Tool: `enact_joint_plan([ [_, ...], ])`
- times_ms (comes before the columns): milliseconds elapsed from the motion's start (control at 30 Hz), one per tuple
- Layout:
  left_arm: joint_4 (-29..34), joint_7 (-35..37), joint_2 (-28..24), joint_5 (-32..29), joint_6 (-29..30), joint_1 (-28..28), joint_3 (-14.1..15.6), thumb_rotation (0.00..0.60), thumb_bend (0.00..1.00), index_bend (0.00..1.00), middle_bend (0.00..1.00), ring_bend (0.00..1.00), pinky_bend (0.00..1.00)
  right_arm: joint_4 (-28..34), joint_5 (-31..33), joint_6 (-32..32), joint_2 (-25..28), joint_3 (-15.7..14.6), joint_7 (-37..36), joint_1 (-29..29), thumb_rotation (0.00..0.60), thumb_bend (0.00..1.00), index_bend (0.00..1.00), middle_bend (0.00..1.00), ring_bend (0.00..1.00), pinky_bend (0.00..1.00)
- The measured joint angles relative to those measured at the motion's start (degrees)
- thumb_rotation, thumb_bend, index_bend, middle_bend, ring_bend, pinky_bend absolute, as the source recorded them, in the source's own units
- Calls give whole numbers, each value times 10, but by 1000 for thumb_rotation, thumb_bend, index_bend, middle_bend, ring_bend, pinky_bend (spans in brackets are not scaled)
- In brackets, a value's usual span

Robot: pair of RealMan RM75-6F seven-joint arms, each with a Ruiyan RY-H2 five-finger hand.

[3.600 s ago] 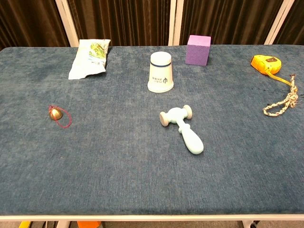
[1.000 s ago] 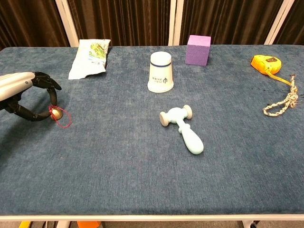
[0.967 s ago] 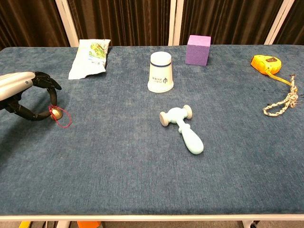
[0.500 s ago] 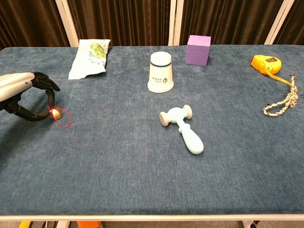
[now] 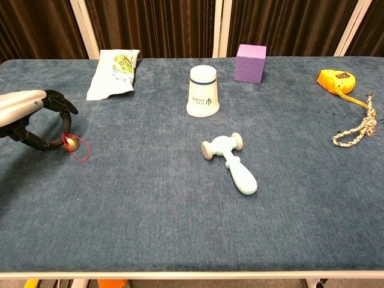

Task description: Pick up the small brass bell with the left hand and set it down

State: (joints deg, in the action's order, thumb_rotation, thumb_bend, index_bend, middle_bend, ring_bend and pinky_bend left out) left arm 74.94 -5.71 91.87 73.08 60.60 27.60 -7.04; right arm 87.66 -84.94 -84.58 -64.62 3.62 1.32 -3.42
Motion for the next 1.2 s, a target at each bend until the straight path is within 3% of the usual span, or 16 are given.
enact_joint_plan([
  [800, 16, -14, -4, -8, 13, 2, -4, 600, 411, 632, 245, 14, 0, -4, 1, 1, -2, 0, -4, 0, 600, 153, 0, 0, 0, 0],
  [967, 33, -21, -18, -4, 44, -4, -13, 600, 410, 635, 256, 17, 0, -3, 3, -1, -1, 1, -3, 1, 600, 155, 0, 0, 0, 0],
  [1100, 44, -65, -28, -7, 104, -12, -30, 600, 421, 645, 269, 29, 25, -4, 4, 1, -2, 1, -3, 1, 600, 155, 0, 0, 0, 0],
  [1200, 72, -65, -48, -17, 110, -14, -34, 600, 433, 638, 255, 29, 39, -6, 5, 2, -4, 2, -3, 0, 600, 155, 0, 0, 0, 0],
])
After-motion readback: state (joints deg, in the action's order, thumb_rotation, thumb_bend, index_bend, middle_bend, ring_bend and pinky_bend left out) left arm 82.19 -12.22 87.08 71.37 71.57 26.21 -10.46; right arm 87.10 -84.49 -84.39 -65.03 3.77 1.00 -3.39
